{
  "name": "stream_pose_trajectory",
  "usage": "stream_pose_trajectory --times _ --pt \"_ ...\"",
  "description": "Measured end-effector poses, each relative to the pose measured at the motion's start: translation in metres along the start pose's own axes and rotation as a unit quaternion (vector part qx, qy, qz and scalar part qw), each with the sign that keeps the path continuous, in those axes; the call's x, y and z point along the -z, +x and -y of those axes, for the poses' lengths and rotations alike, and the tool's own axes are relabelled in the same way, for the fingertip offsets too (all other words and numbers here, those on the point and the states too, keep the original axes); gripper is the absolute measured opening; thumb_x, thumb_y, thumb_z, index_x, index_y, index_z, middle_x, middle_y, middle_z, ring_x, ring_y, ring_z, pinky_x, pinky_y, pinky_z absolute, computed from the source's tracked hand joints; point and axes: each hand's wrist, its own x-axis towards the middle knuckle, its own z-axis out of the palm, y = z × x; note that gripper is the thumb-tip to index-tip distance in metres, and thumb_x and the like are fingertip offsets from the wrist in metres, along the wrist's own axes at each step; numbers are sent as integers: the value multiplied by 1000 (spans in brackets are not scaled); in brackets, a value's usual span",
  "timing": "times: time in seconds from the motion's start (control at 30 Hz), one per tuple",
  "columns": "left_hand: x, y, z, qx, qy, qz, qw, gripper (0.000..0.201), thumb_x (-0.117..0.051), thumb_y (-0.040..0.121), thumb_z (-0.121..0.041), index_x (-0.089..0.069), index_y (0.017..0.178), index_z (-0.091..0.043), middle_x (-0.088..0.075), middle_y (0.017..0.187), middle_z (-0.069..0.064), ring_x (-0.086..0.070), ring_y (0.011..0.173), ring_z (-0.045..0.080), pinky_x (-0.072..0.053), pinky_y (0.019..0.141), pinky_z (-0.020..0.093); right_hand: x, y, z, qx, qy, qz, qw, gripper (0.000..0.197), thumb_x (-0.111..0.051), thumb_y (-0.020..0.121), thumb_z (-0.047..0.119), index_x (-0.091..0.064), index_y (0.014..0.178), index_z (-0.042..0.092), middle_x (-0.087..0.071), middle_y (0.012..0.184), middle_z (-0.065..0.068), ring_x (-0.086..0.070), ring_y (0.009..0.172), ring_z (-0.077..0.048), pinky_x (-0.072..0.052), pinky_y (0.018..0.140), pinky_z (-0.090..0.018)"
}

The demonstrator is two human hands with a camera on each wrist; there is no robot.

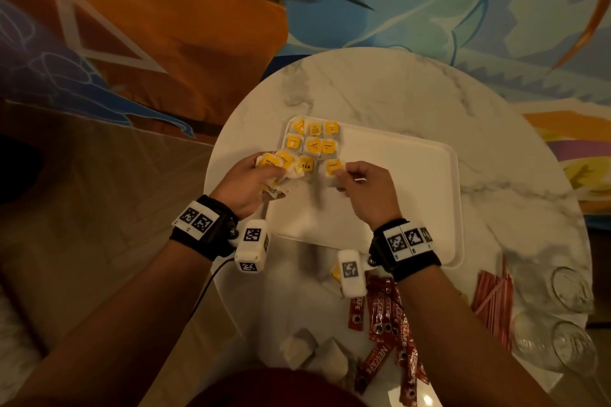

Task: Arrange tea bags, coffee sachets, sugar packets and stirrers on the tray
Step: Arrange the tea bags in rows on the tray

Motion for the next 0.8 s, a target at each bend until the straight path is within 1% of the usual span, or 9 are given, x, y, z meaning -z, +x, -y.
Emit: stream_pose_trajectory --times 0.13,0.2,0.27,0.37,0.47,0.53,0.67,0.73,0.8 --pt "2 1 5 38 -70 -35 996 38 -65 91 -3 -61 128 2 -69 121 22 -70 104 35 -59 69 36 -12 22 -3 -12 -16 -34 999 15 -78 85 25 -69 73 27 -73 76 2 -72 76 -20 -61 80 -44" --pt "2 1 5 40 -90 -37 994 37 -64 91 -5 -62 128 2 -71 117 19 -73 97 30 -59 66 33 -18 30 -6 -18 -60 -34 997 8 -78 85 28 -74 81 21 -75 80 2 -71 80 -16 -60 83 -40" --pt "1 1 5 39 -106 -28 993 36 -62 93 -6 -62 128 1 -71 115 17 -73 94 27 -60 67 32 -24 37 -9 -29 -101 -26 994 17 -77 84 31 -77 92 16 -76 87 0 -71 85 -16 -58 86 -37" --pt "-1 0 4 34 -119 -12 992 34 -59 95 -8 -61 129 -3 -69 119 17 -71 97 25 -60 69 31 -28 43 -8 -31 -163 -12 986 19 -76 84 32 -75 96 17 -76 92 -2 -70 92 -21 -56 88 -36" --pt "-4 -2 3 34 -126 1 991 34 -57 97 -11 -60 131 -4 -69 119 17 -69 97 26 -60 69 31 -29 47 -7 -34 -198 -11 980 16 -76 82 32 -66 90 21 -73 92 -2 -67 92 -22 -53 80 -33" --pt "-5 -2 4 37 -116 10 993 32 -56 98 -12 -61 129 -6 -71 115 14 -71 94 25 -60 67 31 -28 47 -4 -44 -213 -16 976 23 -77 83 31 -59 93 21 -69 92 0 -64 89 -21 -48 75 -30" --pt "-7 -3 7 41 -97 10 994 22 -58 98 -13 -66 119 -13 -75 104 7 -74 86 19 -59 66 31 -26 36 5 -13 -149 -24 988 24 -73 89 30 -58 104 19 -63 86 5 -62 80 -14 -48 73 -27" --pt "-10 -4 8 38 -89 10 995 22 -58 98 -13 -66 119 -13 -75 103 7 -74 83 17 -59 65 30 -26 27 15 24 -64 4 998 11 -66 94 30 -65 101 21 -64 86 10 -61 77 -6 -50 71 -25" --pt "-12 -6 9 34 -86 20 996 28 -57 98 -11 -63 125 -10 -73 107 10 -74 84 19 -59 66 30 -26 14 26 25 20 57 998 15 -62 98 29 -72 96 18 -67 80 7 -61 67 -7 -52 65 -23"
